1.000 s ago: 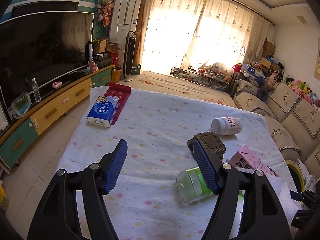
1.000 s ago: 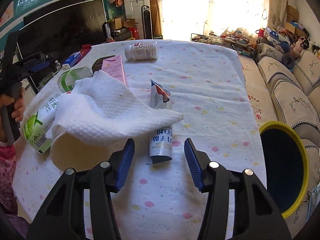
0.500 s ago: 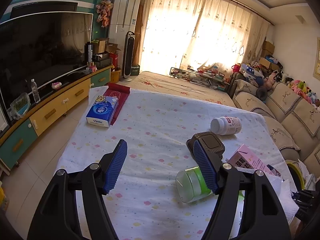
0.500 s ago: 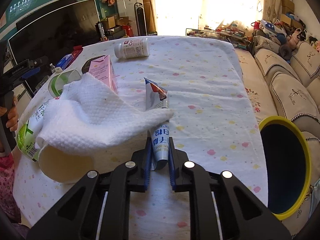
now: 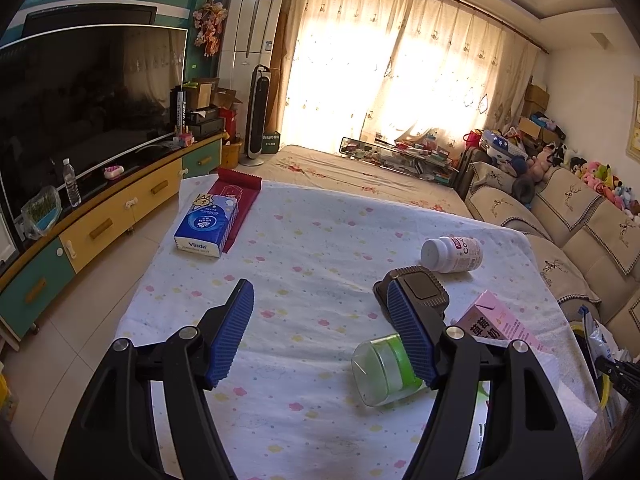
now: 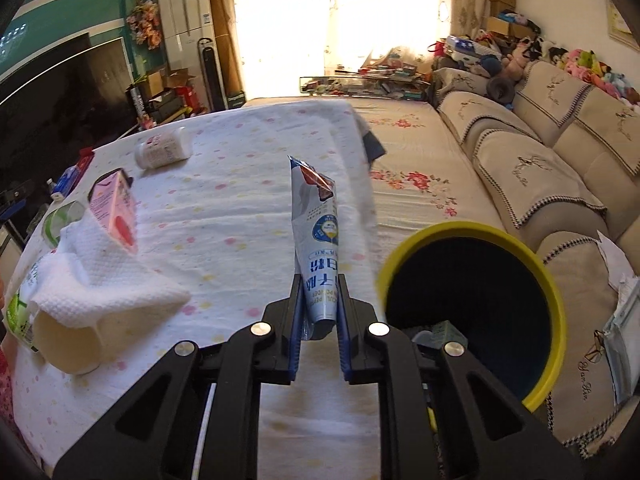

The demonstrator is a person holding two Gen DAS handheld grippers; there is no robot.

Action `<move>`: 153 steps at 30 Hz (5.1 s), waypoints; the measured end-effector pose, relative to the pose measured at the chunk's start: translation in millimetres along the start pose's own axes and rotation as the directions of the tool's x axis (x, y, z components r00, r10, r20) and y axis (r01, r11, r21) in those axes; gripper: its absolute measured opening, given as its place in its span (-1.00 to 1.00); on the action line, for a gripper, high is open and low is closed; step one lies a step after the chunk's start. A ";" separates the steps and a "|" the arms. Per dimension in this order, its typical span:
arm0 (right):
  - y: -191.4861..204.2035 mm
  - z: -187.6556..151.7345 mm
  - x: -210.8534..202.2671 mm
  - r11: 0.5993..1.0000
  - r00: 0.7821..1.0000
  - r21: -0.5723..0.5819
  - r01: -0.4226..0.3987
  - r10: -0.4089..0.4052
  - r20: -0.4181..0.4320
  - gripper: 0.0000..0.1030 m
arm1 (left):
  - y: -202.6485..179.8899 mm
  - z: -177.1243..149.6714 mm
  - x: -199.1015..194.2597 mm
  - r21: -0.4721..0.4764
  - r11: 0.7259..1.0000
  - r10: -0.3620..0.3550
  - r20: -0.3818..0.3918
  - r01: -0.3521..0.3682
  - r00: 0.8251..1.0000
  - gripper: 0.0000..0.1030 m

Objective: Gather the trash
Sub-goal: 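Grasp the white-and-blue toothpaste tube with the right tool and lift it, then carry the toothpaste tube over the yellow-rimmed bin and open the right tool, then grasp the green-labelled coconut water bottle with the left tool and lift it, then grasp the white cloth with the right tool while the left tool holds the bottle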

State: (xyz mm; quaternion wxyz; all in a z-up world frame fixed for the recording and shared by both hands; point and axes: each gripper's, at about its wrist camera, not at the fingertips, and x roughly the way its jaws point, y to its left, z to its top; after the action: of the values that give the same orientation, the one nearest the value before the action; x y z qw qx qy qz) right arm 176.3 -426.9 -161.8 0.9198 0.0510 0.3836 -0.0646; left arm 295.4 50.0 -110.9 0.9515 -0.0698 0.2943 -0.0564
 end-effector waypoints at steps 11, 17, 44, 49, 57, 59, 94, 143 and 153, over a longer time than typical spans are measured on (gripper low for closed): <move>-101.0 -9.3 14.4 0.967 0.982 0.169 0.190 -0.185 -0.047 -0.66 | -0.3 -1.0 -0.1 0.002 1.000 0.000 -0.001 0.000 1.000 0.34; -121.6 -10.7 30.9 0.952 0.974 0.210 0.225 -0.213 -0.079 -0.50 | -1.6 -1.3 -1.2 0.004 1.000 -0.003 0.002 0.003 1.000 0.34; -4.1 72.0 23.4 0.995 0.976 0.100 -0.028 0.006 0.219 -0.22 | -80.3 -44.1 -98.4 0.233 0.953 -0.174 -0.110 0.195 0.979 0.46; -3.4 71.3 23.0 0.994 0.973 0.098 -0.054 0.031 0.228 -0.17 | -98.7 -83.6 -90.7 0.247 0.940 -0.174 -0.239 0.233 0.955 0.48; 0.0 70.5 27.4 0.994 0.976 0.078 -0.074 0.056 0.210 -0.14 | -110.3 -97.6 -47.3 0.258 0.949 -0.093 -0.317 0.180 0.944 0.48; 1.2 70.5 27.6 0.994 0.976 0.076 -0.078 0.061 0.208 -0.14 | -112.6 -92.7 -34.4 0.285 0.946 -0.054 -0.338 0.157 0.940 0.46; 11.4 67.8 27.5 0.992 0.975 0.048 -0.114 0.102 0.197 -0.13 | -52.5 -122.2 -124.8 0.296 0.918 -0.056 -0.564 0.265 0.824 -0.01; 97.4 42.0 -46.1 0.675 0.663 -0.419 -0.608 0.722 0.201 0.32 | -188.2 68.6 -113.8 0.212 0.795 -0.495 -0.313 0.568 0.811 -0.01; 91.7 51.9 -19.7 0.785 0.772 -0.310 -0.536 0.605 0.195 -0.97 | -193.9 62.5 -107.3 0.180 0.771 -0.549 -0.299 0.611 0.781 -0.01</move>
State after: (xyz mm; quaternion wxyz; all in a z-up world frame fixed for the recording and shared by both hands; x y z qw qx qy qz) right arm 213.4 -342.2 -107.4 0.9398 0.0458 0.2184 0.2590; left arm 230.0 -118.6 31.6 0.8466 -0.0218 0.3551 -0.3959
